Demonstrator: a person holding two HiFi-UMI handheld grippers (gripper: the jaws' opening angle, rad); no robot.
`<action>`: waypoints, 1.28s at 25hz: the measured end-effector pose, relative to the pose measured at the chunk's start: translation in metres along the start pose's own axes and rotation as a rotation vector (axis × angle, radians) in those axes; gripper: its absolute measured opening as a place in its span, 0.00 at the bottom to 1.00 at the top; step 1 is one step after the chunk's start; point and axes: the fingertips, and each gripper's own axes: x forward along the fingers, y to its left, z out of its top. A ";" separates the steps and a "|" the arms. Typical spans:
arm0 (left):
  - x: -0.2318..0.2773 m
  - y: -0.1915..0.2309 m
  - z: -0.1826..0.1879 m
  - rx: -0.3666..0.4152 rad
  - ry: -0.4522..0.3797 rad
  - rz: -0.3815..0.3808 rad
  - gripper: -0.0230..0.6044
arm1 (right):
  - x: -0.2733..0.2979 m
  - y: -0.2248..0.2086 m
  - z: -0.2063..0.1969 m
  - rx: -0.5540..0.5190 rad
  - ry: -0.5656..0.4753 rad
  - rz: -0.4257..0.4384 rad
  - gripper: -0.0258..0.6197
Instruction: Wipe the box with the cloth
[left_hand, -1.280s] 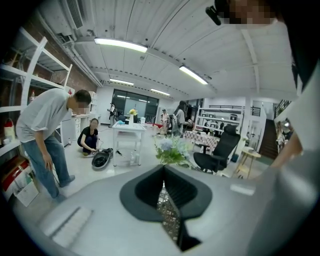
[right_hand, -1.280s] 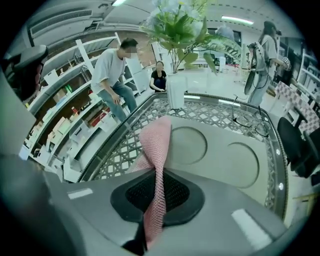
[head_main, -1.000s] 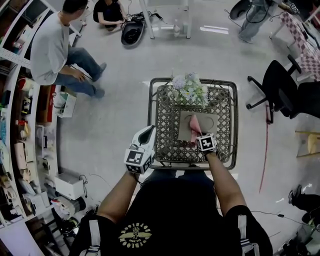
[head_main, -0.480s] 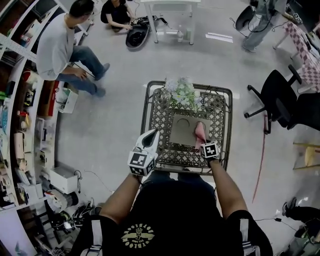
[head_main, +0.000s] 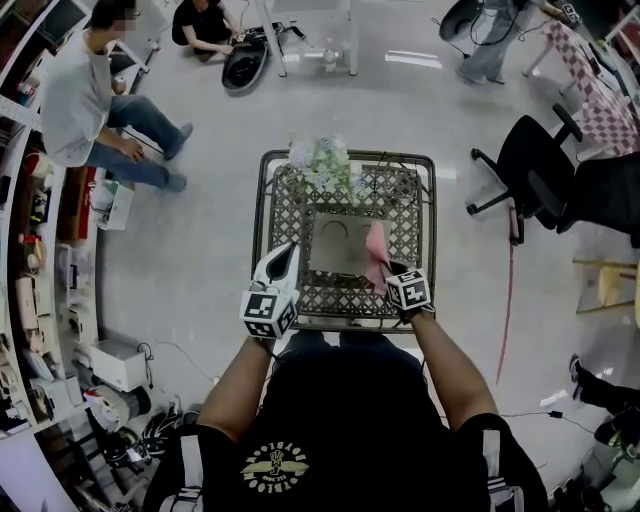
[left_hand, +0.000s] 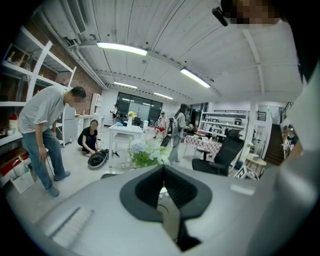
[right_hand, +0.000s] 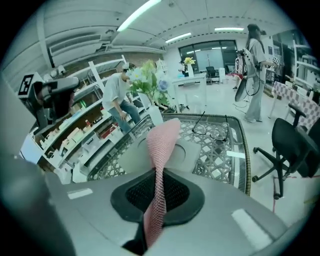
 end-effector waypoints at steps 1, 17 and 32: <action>0.002 -0.002 0.001 -0.001 -0.001 -0.002 0.04 | -0.007 -0.002 0.003 0.007 -0.017 0.000 0.07; 0.019 -0.028 -0.009 0.016 0.036 0.016 0.04 | -0.023 -0.111 -0.071 0.126 0.078 -0.115 0.07; 0.002 -0.008 -0.009 0.044 0.066 0.064 0.04 | 0.014 -0.128 -0.119 0.181 0.206 -0.152 0.20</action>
